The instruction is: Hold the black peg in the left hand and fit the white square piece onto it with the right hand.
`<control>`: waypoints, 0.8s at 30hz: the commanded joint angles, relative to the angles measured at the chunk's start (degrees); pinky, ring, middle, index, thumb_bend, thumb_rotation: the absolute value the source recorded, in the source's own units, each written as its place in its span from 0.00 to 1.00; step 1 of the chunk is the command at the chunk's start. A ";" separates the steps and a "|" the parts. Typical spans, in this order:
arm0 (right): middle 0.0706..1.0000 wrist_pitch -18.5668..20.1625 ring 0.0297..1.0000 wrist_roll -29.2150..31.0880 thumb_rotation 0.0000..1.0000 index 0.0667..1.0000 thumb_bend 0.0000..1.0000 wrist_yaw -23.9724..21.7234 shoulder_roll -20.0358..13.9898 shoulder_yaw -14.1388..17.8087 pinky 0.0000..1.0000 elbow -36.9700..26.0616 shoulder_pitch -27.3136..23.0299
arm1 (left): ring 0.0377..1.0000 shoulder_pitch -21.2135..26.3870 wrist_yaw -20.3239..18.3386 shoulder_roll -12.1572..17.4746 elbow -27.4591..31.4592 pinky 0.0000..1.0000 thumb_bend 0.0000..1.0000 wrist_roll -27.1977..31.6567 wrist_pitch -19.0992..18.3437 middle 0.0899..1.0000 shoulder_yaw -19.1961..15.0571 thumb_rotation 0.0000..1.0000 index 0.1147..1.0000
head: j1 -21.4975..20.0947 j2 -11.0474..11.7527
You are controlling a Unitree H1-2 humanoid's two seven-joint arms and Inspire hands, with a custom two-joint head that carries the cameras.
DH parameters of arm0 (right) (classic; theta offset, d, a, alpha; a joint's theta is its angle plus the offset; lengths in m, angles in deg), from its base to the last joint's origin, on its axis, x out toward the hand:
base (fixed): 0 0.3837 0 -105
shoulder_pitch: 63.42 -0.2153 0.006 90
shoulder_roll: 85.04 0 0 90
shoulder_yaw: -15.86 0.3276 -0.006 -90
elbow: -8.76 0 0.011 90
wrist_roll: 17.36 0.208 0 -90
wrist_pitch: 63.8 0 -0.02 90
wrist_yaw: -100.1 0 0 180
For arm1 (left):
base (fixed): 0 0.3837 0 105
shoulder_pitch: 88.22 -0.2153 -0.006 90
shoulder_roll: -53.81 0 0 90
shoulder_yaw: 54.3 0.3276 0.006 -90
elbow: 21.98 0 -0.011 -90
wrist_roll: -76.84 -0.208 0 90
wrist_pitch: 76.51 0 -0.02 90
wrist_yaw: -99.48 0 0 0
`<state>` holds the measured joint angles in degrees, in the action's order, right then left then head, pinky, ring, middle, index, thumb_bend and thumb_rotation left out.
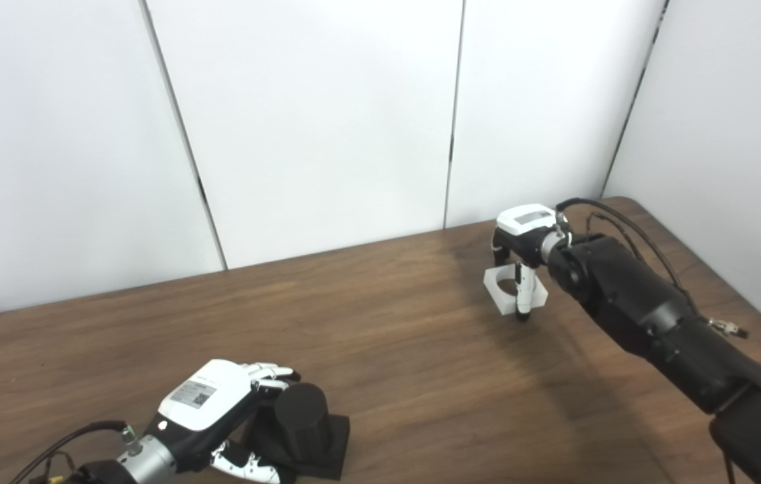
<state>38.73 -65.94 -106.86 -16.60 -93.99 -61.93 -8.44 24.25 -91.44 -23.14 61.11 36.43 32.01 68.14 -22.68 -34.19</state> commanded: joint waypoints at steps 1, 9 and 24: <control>0.72 -1.28 0.82 2.66 0.13 0.44 0.52 1.78 -0.66 2.18 0.81 -2.65 -1.39 | 0.85 -2.77 -4.36 2.40 -1.87 0.77 0.52 -3.71 -0.38 0.84 1.70 0.06 0.42 | 0.48 -0.19; 0.75 -1.51 0.84 3.98 0.13 0.44 0.52 0.69 -1.61 2.54 0.82 -10.51 -0.83 | 0.85 -2.43 -4.14 1.62 -2.46 0.77 0.52 -4.14 -0.36 0.85 1.92 0.06 0.42 | 3.20 -1.04; 0.74 -4.57 0.85 6.90 0.13 0.44 0.52 -5.41 -2.31 2.85 0.81 -23.58 -1.74 | 0.88 -1.74 -3.97 -0.50 -3.25 0.78 0.52 -5.28 -2.32 0.88 2.60 0.07 0.43 | 14.00 -3.78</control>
<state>36.52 -59.34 -112.68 -16.93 -92.42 -83.06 -6.79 24.46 -91.50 -24.18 60.89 35.99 30.88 68.09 -8.62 -37.88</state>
